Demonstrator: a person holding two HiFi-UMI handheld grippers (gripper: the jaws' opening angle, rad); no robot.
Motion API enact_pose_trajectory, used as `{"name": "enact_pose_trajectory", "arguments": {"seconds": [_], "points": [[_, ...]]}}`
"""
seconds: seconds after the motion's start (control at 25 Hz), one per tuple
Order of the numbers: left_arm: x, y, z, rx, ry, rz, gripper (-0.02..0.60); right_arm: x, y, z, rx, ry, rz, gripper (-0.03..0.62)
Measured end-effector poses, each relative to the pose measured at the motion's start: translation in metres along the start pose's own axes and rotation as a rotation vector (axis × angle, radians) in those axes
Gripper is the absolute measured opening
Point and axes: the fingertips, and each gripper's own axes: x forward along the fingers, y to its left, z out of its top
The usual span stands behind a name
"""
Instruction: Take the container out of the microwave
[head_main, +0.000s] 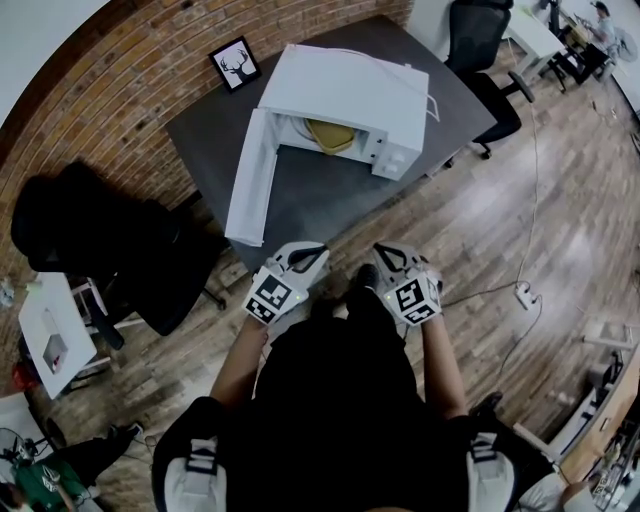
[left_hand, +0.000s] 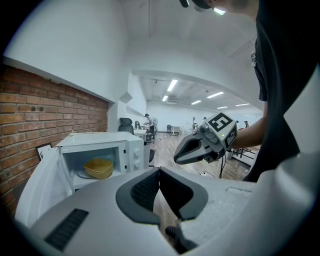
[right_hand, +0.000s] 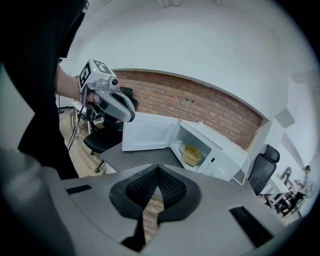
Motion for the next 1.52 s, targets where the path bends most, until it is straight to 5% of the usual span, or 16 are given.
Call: {"name": "enact_pose_trajectory", "arguments": {"seconds": [0.32,1.08,1.52], "points": [[0.043,0.021,0.009,-0.020,0.016,0.048,0.003,0.000,-0.039,-0.009,-0.017,-0.050,0.016,-0.002],[0.127,0.082,0.030,-0.137,0.036,0.292,0.002,0.027,-0.145,-0.015,-0.185,-0.129,0.227,-0.002],[0.145,0.114,0.019,-0.144,0.083,0.262,0.003,0.049,-0.156,-0.020,-0.165,-0.093,0.233,-0.002]]}}
